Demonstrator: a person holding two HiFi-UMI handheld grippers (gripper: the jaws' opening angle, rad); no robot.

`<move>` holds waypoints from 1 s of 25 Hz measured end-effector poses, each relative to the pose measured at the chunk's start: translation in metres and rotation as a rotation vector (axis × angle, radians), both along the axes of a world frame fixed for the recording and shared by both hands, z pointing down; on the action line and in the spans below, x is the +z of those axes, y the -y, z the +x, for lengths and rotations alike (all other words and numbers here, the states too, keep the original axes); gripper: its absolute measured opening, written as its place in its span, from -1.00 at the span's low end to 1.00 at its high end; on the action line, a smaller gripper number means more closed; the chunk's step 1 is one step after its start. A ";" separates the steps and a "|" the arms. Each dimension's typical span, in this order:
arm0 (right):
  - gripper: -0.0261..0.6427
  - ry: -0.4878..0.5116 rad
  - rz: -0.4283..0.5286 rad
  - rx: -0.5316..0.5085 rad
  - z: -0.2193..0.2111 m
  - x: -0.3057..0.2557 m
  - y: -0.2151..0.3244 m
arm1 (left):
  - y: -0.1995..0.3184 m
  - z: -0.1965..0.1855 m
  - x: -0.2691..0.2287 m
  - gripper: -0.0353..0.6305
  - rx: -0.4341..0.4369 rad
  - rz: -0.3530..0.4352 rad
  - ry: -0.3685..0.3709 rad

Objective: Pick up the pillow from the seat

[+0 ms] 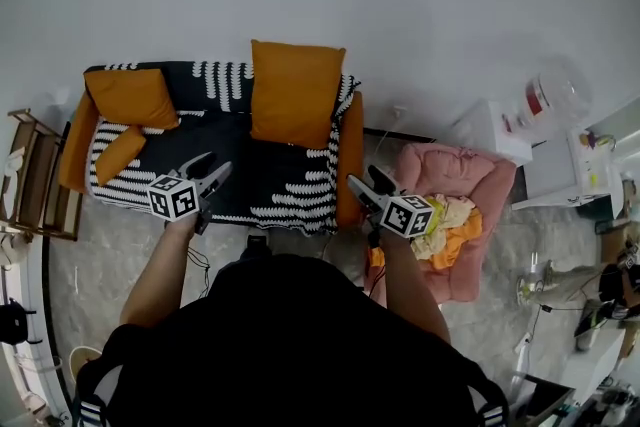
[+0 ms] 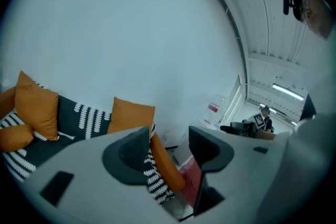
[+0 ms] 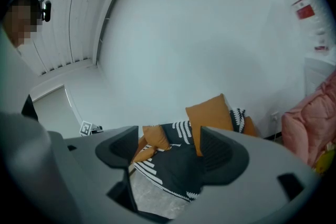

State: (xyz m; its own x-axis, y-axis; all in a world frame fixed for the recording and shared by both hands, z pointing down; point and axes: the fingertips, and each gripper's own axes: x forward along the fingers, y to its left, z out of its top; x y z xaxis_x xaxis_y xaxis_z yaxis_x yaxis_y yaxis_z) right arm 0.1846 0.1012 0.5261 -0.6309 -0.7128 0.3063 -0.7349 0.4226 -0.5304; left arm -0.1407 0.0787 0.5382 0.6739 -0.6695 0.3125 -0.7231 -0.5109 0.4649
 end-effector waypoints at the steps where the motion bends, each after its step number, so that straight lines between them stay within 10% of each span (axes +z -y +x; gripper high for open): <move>1: 0.17 0.000 -0.002 0.001 -0.003 0.000 0.005 | 0.005 -0.002 0.001 -0.17 0.001 -0.002 -0.001; 25: 0.17 0.012 -0.035 0.146 -0.046 0.012 0.115 | 0.152 -0.033 0.001 -0.15 0.132 0.003 -0.013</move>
State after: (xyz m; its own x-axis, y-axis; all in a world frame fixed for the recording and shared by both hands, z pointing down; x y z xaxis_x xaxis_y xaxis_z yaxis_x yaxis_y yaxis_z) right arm 0.1381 -0.0138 0.5385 -0.5251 -0.7864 0.3254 -0.7808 0.2930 -0.5517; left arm -0.1740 -0.0734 0.5389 0.7600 -0.5756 0.3017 -0.6436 -0.6023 0.4722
